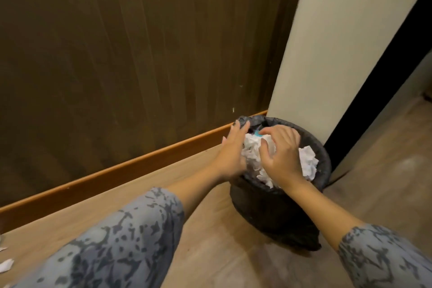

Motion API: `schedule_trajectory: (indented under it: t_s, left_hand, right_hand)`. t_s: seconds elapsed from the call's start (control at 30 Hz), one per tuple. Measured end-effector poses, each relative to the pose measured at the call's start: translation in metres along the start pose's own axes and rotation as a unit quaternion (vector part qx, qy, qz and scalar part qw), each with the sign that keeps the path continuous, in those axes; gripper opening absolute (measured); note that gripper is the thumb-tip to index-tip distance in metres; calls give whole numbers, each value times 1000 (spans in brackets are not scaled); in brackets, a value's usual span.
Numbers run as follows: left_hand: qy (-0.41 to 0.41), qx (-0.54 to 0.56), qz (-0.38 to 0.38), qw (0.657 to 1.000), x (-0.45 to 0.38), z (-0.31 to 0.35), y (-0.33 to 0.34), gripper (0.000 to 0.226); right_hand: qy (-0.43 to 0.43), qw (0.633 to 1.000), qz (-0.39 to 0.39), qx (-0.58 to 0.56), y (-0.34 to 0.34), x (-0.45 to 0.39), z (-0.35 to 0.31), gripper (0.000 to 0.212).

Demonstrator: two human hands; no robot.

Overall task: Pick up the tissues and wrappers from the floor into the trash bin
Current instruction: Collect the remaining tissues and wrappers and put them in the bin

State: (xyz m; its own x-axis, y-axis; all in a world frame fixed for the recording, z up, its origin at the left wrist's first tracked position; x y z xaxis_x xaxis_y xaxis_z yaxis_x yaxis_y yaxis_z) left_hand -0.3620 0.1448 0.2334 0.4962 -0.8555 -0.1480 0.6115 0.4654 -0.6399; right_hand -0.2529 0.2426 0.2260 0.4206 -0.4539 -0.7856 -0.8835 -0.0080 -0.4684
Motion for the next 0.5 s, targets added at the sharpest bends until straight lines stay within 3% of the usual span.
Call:
schedule_trajectory:
  t_s: [0.1, 0.17, 0.37, 0.5]
  left_hand:
    - [-16, -6, 105, 994, 25, -30, -46, 77]
    - [-24, -59, 139, 988, 51, -58, -79, 69]
    - [-123, -181, 114, 969, 187, -140, -199, 39]
    - [-193, -187, 108, 957, 285, -168, -270, 21]
  right_hand:
    - [-55, 995, -5, -81, 22, -5, -46, 16]
    - [-93, 985, -47, -136, 37, -3, -77, 19]
    - [-229, 921, -249, -196, 89, 24, -184, 13]
    - [-296, 857, -370, -203, 126, 41, -273, 19]
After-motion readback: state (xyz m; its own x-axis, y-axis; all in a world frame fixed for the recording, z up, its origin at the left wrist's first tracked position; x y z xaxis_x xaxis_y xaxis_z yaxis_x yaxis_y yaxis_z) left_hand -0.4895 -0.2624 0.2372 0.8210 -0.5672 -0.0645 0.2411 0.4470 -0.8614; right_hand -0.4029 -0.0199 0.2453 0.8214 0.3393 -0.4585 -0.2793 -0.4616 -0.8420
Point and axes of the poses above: each hand's wrist, its own x-axis away from the middle knuckle, its own y-axis out of the palm, z = x × y, the point moved 1 cm from there along -x, towards the middle knuckle, and after that the axes turned 8 degrees about z, right-handed, at the moved point
